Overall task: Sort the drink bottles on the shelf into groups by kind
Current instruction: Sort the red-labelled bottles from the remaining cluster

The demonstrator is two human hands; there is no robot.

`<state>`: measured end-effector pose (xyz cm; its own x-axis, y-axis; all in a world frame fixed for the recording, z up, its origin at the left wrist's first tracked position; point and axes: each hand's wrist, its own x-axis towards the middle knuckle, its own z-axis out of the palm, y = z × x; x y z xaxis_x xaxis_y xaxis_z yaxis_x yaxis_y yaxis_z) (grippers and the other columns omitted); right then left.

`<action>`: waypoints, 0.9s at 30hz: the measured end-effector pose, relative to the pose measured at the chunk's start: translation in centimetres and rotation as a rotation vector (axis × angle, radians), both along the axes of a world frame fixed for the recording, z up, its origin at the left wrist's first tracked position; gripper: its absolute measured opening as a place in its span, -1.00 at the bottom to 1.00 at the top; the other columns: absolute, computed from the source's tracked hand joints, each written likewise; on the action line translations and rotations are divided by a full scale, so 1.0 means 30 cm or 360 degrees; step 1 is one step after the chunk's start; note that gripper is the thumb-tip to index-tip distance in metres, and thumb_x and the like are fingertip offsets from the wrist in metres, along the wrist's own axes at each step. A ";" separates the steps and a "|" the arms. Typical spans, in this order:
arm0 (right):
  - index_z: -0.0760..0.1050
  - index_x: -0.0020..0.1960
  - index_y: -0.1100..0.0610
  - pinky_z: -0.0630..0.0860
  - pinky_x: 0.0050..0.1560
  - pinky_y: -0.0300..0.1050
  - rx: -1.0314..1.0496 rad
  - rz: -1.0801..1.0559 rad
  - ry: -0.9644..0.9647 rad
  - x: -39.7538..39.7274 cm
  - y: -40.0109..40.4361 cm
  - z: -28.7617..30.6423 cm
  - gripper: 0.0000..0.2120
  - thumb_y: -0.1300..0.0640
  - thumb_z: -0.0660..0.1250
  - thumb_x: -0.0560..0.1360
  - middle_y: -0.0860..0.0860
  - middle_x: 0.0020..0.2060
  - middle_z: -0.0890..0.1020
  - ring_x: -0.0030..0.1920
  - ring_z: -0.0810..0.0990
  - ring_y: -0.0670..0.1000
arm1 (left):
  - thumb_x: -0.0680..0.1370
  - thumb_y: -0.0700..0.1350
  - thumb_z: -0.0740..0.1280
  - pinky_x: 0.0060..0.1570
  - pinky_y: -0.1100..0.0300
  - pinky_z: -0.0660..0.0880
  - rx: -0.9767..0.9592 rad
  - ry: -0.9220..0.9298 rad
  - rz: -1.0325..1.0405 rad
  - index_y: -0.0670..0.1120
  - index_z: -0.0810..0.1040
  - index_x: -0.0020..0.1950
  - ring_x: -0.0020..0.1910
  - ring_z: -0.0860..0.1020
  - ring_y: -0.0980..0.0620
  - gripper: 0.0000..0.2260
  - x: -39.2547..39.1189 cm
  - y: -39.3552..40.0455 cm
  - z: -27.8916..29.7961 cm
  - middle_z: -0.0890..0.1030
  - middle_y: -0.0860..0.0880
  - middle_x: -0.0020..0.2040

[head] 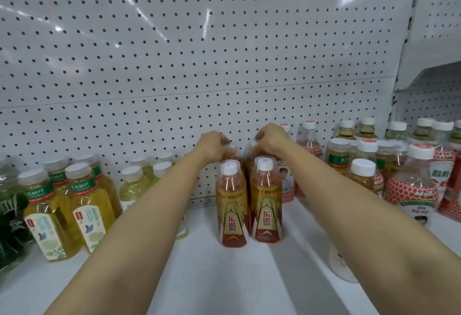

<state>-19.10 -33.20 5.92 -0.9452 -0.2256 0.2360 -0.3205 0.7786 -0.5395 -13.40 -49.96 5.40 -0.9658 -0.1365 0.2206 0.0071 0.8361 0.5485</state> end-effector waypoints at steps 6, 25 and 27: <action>0.61 0.16 0.19 0.61 0.08 0.00 -0.0148 0.0112 -0.0087 0.015 -0.023 0.010 -0.50 0.15 0.61 0.25 0.11 0.00 0.68 -0.01 0.65 0.10 | 0.56 -0.03 0.43 0.25 0.10 0.43 -0.0134 0.0005 0.0106 -0.19 0.51 0.40 0.29 0.52 -0.11 -0.55 0.020 -0.059 0.009 0.55 -0.16 0.35; 0.12 0.50 0.03 0.47 0.22 0.19 -0.1350 -0.0011 -0.0234 0.331 0.038 -0.288 -0.24 -0.03 0.35 0.37 0.02 0.38 0.39 0.30 0.45 0.11 | 0.18 0.27 0.49 0.20 -0.11 0.55 0.0701 0.0190 0.0210 0.07 0.27 0.45 0.22 0.55 0.01 -0.10 0.334 0.121 -0.347 0.52 0.02 0.30; 0.13 0.48 0.05 0.42 0.29 0.24 -0.1262 -0.0046 -0.0235 0.335 0.031 -0.350 -0.12 -0.04 0.43 0.24 0.06 0.38 0.40 0.35 0.41 0.14 | 0.19 0.20 0.55 0.17 -0.06 0.56 0.0527 0.0125 0.0241 0.00 0.29 0.40 0.19 0.56 0.00 -0.13 0.340 0.131 -0.372 0.53 0.01 0.24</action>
<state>-9.05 -32.26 -4.57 -0.9821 -0.0185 0.1876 -0.1882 0.1530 -0.9701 -3.20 -46.04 -5.74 -0.9110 -0.3532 0.2131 -0.0504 0.6080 0.7924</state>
